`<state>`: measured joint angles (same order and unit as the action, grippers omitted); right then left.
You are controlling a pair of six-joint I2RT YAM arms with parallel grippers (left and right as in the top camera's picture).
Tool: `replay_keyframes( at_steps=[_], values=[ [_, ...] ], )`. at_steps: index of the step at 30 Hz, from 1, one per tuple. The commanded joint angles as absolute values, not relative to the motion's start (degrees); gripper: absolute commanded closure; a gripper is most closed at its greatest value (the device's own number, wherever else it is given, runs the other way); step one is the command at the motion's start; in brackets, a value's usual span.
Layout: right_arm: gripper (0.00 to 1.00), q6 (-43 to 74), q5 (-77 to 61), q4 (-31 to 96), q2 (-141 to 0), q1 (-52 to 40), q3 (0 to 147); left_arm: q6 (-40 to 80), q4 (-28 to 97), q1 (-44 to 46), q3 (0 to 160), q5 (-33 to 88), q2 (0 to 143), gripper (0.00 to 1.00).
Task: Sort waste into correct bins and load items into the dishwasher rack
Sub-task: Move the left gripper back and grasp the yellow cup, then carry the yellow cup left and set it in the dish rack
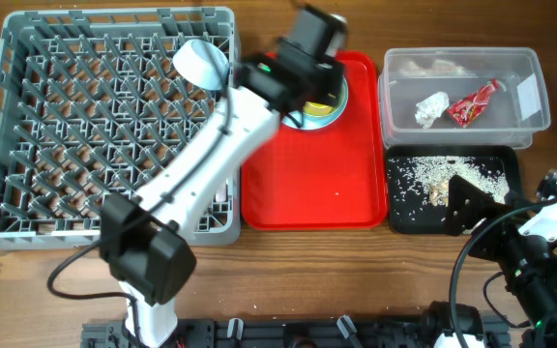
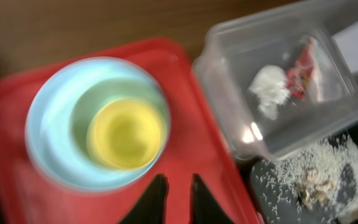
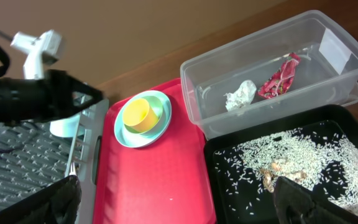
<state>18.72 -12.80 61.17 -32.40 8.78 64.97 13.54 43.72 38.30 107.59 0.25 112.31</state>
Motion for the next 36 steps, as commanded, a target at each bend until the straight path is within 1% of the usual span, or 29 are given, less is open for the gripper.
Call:
replay_keyframes(
  at_steps=[1,2,4,6,12,17,21,22,23,24,25,27,29,30,31,34,35,36],
  values=[
    [0.0,18.2,-12.0,61.0,-32.2,8.9,65.1,7.6,38.1,43.5,107.6,-5.7,118.7,0.61],
    [0.0,18.2,-12.0,61.0,-32.2,8.9,65.1,7.4,36.3,44.1,107.6,-5.9,120.5,0.61],
    [0.0,18.2,-12.0,61.0,-32.2,8.9,65.1,7.5,33.1,43.9,107.6,-7.0,124.5,0.64],
    [0.0,18.2,-12.0,61.0,-32.2,8.9,65.1,7.5,33.2,42.9,107.6,-13.0,126.5,0.65],
    [0.0,18.2,-12.0,61.0,-32.2,8.9,65.1,7.5,34.9,42.1,107.6,-13.0,126.7,0.67],
    [0.0,18.2,-12.0,61.0,-32.2,8.9,65.1,7.7,37.1,42.1,107.6,-13.0,129.3,0.7],
    [0.0,18.2,-12.0,61.0,-32.2,8.9,65.1,7.7,37.1,41.7,107.6,-13.4,130.1,0.82],
    [0.0,18.2,-12.0,61.0,-32.2,8.9,65.1,7.7,37.4,41.5,107.6,-13.4,130.1,0.82],
    [0.0,18.2,-12.0,61.0,-32.2,8.9,65.1,7.7,38.4,41.5,107.6,-13.4,130.1,0.86],
    [0.0,18.2,-12.0,61.0,-32.2,8.9,65.1,7.7,38.6,41.4,107.6,-13.7,130.1,0.96],
    [0.0,18.2,-12.0,61.0,-32.2,8.9,65.1,7.7,38.3,41.3,107.6,-15.0,130.1,0.96],
    [0.0,18.2,-12.0,61.0,-32.2,8.9,65.1,7.7,37.6,41.2,108.5,-22.4,128.7,0.96],
    [0.0,18.2,-12.0,61.0,-32.2,8.9,65.1,7.7,40.5,40.7,112.4,-22.9,123.2,0.96],
    [0.0,18.2,-12.0,61.0,-32.2,8.9,65.1,7.7,42.3,40.7,114.2,-21.8,120.2,0.96],
    [0.0,18.2,-12.0,61.0,-32.2,8.9,65.1,7.7,46.0,40.6,116.7,-18.0,114.9,0.96],
    [0.0,18.2,-12.0,60.9,-32.2,8.9,65.1,8.2,56.8,38.9,118.3,-1.9,100.9,0.96],
    [0.0,18.2,-12.0,60.9,-32.2,8.9,65.1,8.2,63.5,37.2,118.3,3.5,96.8,0.96],
    [0.0,18.2,-12.0,61.0,-32.2,8.9,65.1,8.1,74.7,33.5,118.3,9.7,92.6,0.96]
  ],
)
